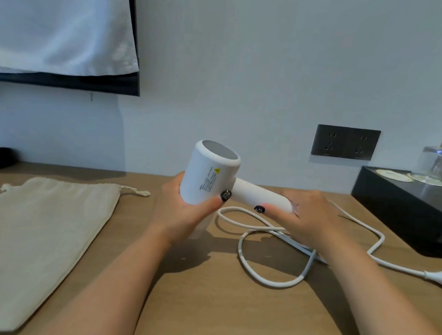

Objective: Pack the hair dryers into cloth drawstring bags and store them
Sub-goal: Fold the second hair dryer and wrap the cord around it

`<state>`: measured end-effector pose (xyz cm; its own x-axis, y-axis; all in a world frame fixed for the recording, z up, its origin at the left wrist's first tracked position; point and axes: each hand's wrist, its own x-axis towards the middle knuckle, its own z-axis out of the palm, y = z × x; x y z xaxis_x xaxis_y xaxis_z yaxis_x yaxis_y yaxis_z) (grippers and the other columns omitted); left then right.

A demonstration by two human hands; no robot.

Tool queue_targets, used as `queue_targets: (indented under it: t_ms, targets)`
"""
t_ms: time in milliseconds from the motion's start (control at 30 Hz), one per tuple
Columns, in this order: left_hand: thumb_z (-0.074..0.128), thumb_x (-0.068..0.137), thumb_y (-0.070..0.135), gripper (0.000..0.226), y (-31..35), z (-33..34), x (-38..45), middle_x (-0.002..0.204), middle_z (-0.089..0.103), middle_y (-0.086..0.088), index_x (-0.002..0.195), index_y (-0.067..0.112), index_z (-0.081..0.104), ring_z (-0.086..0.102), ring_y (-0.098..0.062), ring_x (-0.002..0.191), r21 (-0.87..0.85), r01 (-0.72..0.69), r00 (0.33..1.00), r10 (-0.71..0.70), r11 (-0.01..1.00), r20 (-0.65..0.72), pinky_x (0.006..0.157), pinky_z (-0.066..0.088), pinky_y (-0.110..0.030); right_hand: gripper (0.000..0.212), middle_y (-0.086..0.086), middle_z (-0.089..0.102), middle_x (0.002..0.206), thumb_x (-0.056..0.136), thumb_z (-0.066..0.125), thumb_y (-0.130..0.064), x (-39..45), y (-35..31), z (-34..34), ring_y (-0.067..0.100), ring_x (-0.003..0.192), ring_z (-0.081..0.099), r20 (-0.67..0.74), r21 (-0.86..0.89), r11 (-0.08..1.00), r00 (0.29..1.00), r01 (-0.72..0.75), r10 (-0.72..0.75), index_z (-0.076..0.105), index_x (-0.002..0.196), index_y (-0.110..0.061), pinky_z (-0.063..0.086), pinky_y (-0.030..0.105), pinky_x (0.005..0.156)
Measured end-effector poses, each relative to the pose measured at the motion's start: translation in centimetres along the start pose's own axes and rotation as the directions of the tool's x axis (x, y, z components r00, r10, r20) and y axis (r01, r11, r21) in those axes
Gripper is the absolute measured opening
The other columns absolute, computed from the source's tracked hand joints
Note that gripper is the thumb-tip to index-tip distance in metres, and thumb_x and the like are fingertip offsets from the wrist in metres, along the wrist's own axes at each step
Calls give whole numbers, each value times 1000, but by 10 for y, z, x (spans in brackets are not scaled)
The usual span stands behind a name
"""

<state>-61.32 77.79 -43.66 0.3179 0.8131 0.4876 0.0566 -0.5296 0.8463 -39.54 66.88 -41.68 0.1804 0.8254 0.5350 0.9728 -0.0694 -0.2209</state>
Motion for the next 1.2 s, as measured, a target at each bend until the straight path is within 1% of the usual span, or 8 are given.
queue_targets:
  t_ms: [167,300,433,567,700,967,1067,1200]
  targets:
    - [65,49,69,53,1,8,7,84,69,12,87,33,63,64,0,76,24,3,1000,-2,1000,-15,62,49,-21,90,7,64,70,65,31,-87,3,11,8,24,67,60,-40,83,996,999,-22,25,70,84,-8,49,42,55]
    - [63,51,74,57,0,13,7,86,70,7,87,30,65,67,-12,81,-22,40,999,-40,999,-30,72,58,-39,90,9,64,68,64,30,-83,6,9,4,25,65,60,-54,64,998,999,6,-2,71,85,-5,44,38,51]
    - [63,53,73,60,2,17,4,90,71,4,93,28,66,68,-17,85,-89,57,998,-59,994,-19,73,59,-40,88,9,65,68,65,32,-82,6,7,3,24,64,59,-79,94,995,996,-31,39,73,84,-6,46,39,53]
    - [70,50,67,54,15,27,2,80,72,-1,83,25,74,69,-28,81,-391,144,972,-204,909,-116,75,58,-47,84,14,58,56,71,41,-85,4,-16,8,27,54,54,-178,308,948,974,-79,139,65,61,-5,37,36,49]
    - [72,55,63,41,18,23,5,90,72,-14,83,34,76,67,-46,91,-519,85,971,-189,850,-150,82,54,-62,63,-5,39,43,77,51,-76,2,-34,6,9,47,44,-275,329,944,952,-37,133,48,46,-21,23,18,44]
    - [72,54,62,41,23,29,-2,86,73,-9,82,33,77,69,-38,88,-577,103,969,-213,810,-127,82,56,-57,72,8,45,45,75,44,-78,-4,-44,22,17,43,39,-276,474,879,941,-44,196,53,49,-11,26,26,44]
    - [71,55,60,39,28,39,-5,87,74,-5,80,31,78,71,-24,82,-687,122,960,-262,716,-103,80,57,-42,59,-6,42,40,82,52,-69,-6,-65,31,7,40,40,-244,638,770,938,-35,245,45,44,-23,25,16,41]
    - [71,62,58,30,28,42,-6,89,74,-4,81,36,78,70,-23,86,-722,113,958,-267,683,-103,90,54,-49,43,-17,49,46,81,47,-61,-4,-72,37,2,46,49,-247,641,768,946,-4,210,49,53,-28,30,12,41]
